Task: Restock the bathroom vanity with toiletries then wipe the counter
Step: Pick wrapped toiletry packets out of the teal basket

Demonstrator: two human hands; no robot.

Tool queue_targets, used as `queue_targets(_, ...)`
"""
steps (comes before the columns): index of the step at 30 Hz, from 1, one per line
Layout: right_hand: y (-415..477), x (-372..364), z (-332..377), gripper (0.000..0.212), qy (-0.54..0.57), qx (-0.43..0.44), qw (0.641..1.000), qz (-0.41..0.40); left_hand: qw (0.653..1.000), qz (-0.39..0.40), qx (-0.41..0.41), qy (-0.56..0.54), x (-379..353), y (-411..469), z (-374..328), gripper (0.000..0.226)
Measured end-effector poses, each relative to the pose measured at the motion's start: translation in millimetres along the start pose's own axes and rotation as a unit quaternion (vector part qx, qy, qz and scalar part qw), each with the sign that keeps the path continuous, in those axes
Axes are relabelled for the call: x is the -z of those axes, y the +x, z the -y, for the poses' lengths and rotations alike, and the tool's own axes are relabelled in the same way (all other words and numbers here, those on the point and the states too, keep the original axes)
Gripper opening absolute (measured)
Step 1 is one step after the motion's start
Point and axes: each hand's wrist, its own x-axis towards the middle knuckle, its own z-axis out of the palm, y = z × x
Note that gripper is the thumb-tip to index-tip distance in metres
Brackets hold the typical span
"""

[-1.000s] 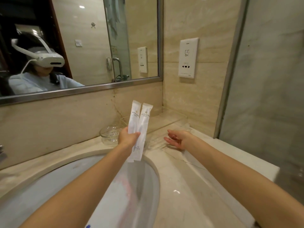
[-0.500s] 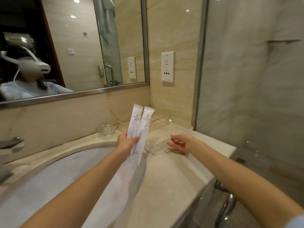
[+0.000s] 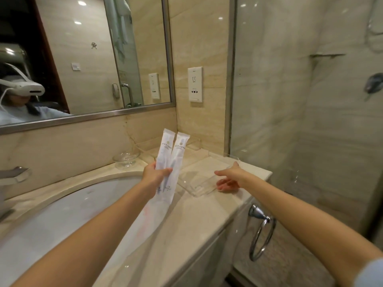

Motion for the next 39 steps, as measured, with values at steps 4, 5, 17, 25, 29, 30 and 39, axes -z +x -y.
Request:
queue_targets(4, -1.1, 2.2, 1.7, 0.097, -0.086, 0.025, 0.996, -0.027, 1.000, 0.009, 0.007, 0.003, 0.3, -10.9, 0.8, 0.034)
queue_targets(5, -3.2, 2.3, 1.5, 0.098, -0.104, 0.022, 0.994, -0.034, 1.000, 0.009, 0.007, 0.002, 1.5, -12.8, 1.2, 0.034)
queue_targets(17, -30.1, -28.8, 38.1, 0.053, -0.024, 0.191, 0.978, 0.074, 0.998, 0.052, 0.004, 0.021, 9.4, -10.3, -15.6, 0.035)
queue_targets(25, 18.0, -45.3, 56.9, 0.043, 0.152, 0.125, 0.975, 0.104, 0.987, 0.151, 0.014, 0.052, -5.5, 23.7, -17.6, 0.033)
queue_targets(29, 43.1, -39.0, 67.2, 0.022, 0.188, 0.099, 0.971, 0.110, 0.982, 0.174, 0.033, 0.062, 6.8, 51.8, -18.4, 0.038)
queue_targets(30, 50.2, -36.7, 70.0, 0.013, 0.201, 0.095, 0.969, 0.104, 0.979, 0.186, 0.045, 0.067, 10.3, 58.9, -17.5, 0.038)
queue_targets(39, 105.3, -29.7, 63.0, 0.038, 0.169, 0.040, 0.985, -0.015, 0.974, 0.129, 0.023, 0.183, -18.1, 99.5, -12.4, 0.038)
